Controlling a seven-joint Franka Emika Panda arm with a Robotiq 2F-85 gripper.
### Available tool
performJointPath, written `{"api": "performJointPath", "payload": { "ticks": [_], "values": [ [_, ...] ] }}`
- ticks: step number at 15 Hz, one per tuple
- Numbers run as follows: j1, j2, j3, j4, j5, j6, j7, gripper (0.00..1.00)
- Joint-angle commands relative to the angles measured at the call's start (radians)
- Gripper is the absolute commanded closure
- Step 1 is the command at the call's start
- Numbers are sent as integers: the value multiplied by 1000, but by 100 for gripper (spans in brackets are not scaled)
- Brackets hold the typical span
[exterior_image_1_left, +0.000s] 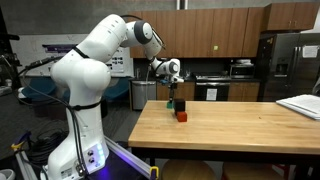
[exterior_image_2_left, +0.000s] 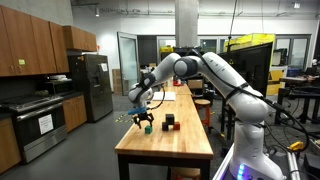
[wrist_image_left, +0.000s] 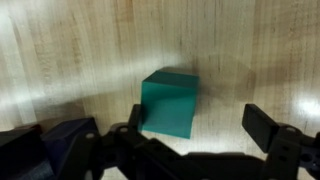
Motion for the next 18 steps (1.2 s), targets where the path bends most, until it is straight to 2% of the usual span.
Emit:
{"api": "performJointPath", "payload": {
  "ticks": [1, 11, 18],
  "values": [
    [-14, -50, 16, -77, 46, 51, -9, 0],
    [-3, -109, 0, -159, 73, 19, 29, 0],
    [-5, -107, 0, -198, 69, 92, 22, 0]
  ]
}}
